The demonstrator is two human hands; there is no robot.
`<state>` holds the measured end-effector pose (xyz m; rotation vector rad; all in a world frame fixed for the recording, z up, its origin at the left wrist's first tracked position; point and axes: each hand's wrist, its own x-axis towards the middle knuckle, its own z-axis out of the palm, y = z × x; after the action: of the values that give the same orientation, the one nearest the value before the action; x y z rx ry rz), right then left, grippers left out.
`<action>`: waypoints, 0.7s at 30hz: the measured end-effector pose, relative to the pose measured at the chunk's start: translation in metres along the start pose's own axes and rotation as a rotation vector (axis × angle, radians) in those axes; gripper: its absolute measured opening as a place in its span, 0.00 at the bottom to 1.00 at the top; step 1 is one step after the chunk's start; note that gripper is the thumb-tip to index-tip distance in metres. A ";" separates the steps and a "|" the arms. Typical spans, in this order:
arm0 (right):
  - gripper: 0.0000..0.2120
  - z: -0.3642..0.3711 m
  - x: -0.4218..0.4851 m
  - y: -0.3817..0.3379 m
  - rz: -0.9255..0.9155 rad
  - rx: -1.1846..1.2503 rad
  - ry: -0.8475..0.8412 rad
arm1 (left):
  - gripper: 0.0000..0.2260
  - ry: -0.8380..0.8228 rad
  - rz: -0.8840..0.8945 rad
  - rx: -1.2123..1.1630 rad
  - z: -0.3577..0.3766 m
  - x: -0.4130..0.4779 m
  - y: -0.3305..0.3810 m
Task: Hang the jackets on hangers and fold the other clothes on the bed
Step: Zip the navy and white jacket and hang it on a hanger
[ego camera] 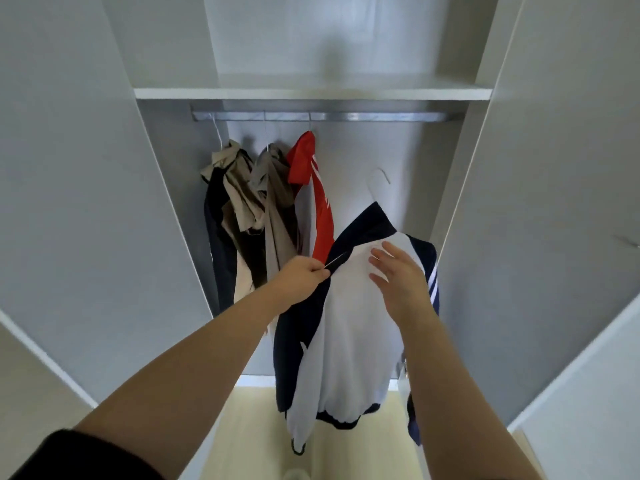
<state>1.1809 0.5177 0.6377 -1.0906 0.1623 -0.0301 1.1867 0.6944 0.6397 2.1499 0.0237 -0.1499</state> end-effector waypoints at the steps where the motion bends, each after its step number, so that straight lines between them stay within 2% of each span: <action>1: 0.11 0.005 0.017 -0.001 0.002 0.000 0.000 | 0.10 0.000 0.008 -0.023 -0.002 0.021 0.003; 7: 0.13 0.031 0.117 -0.004 -0.006 -0.005 0.119 | 0.10 0.024 0.072 -0.031 -0.011 0.150 0.032; 12: 0.14 0.036 0.181 0.001 -0.003 0.023 0.242 | 0.18 0.075 0.116 -0.017 -0.018 0.236 0.058; 15: 0.14 0.035 0.211 0.001 0.033 0.032 0.285 | 0.17 0.117 0.107 -0.049 -0.011 0.274 0.070; 21: 0.10 0.033 0.270 -0.020 0.014 -0.012 0.258 | 0.18 0.268 0.074 -0.106 0.002 0.339 0.090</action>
<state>1.4537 0.5094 0.6393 -1.0952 0.4027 -0.1576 1.5300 0.6295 0.6738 2.0474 0.1045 0.1790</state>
